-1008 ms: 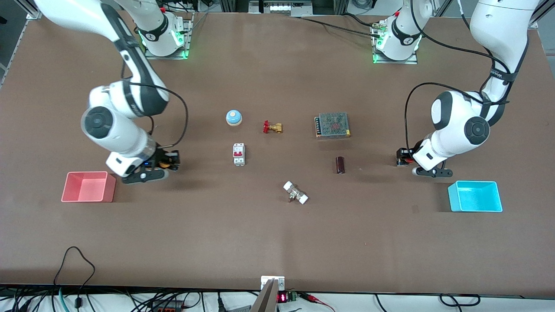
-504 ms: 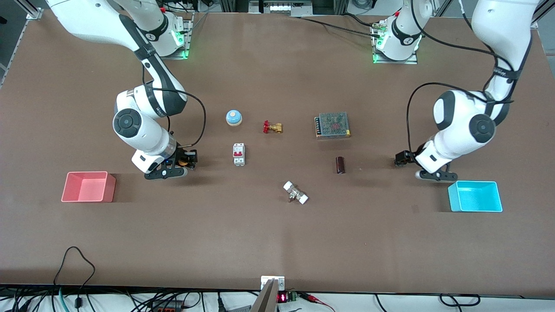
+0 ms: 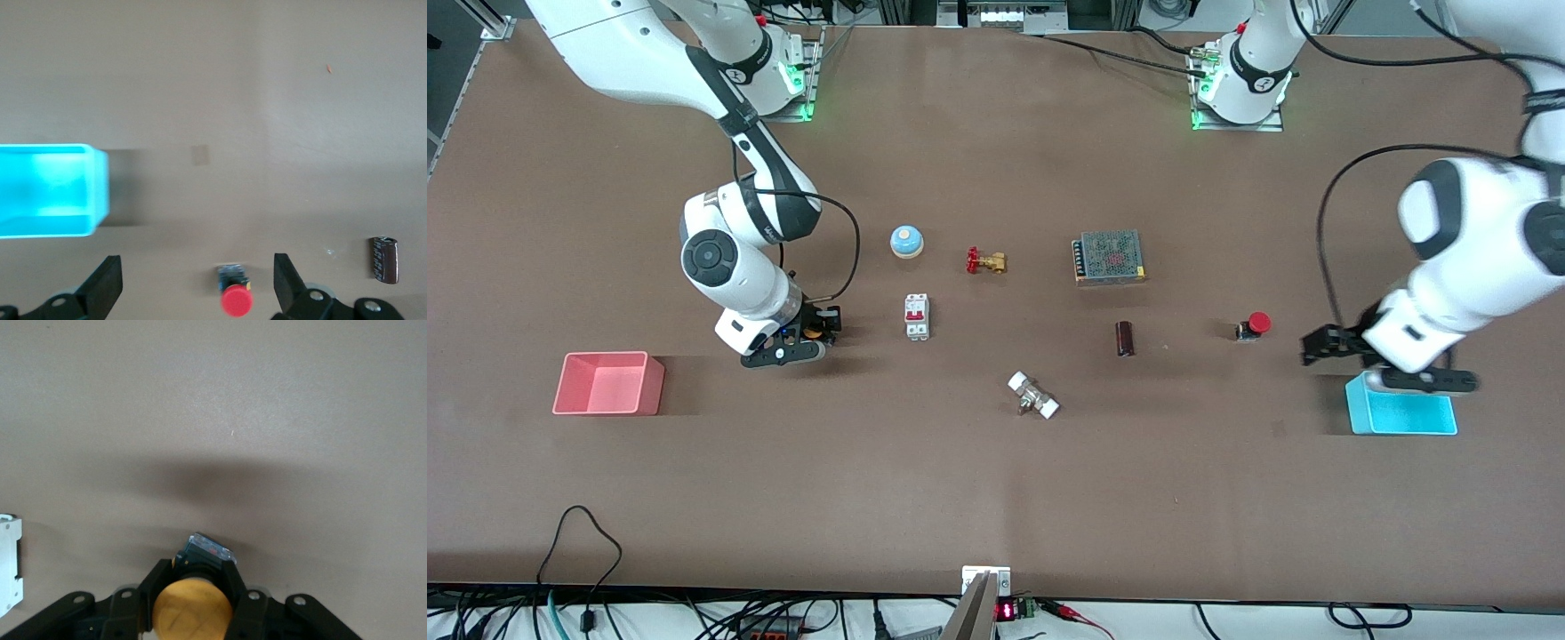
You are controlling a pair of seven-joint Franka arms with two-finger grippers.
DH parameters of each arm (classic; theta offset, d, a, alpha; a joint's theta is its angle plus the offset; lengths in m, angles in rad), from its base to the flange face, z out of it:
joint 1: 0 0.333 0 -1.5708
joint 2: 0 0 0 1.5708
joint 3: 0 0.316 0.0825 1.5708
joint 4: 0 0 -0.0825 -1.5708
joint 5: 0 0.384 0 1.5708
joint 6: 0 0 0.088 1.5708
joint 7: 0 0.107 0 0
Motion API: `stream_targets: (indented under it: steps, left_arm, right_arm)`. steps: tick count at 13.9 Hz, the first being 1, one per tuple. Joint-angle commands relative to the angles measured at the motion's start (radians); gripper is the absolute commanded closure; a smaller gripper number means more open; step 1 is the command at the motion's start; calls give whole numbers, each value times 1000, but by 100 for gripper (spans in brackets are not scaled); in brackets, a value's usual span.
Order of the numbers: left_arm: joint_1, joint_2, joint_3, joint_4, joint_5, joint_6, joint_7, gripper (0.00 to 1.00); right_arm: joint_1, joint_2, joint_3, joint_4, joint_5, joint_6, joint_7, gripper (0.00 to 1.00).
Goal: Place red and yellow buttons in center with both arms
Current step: 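Lower the red button onto the table with the left gripper and release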
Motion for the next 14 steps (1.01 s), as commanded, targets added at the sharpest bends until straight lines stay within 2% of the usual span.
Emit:
stream_targets:
  steps: [1,5,7,9,12,14]
  left_arm:
    - [-61,-3,90,146,-12,-177,6,0]
    - [-56,-4,93,324,-14,-378,-12,0]
    - [-56,-9,87,375,-14,-444,-55,0]
    - [-58,-24,78,387,-12,-519,-115,0]
    - [-56,-90,74,372,-6,-534,-113,0]
    - [-56,-110,75,368,-8,-534,-113,0]
  right_arm:
    - [3,-4,3,-9,-19,18,20,71]
    - [3,2,3,-11,-19,21,20,66]
    - [3,2,3,-11,-20,21,20,50]
    - [3,2,3,-9,-19,21,20,36]
    - [1,-1,4,-5,-19,18,20,19]
    - [-5,-28,4,21,-8,9,9,0]
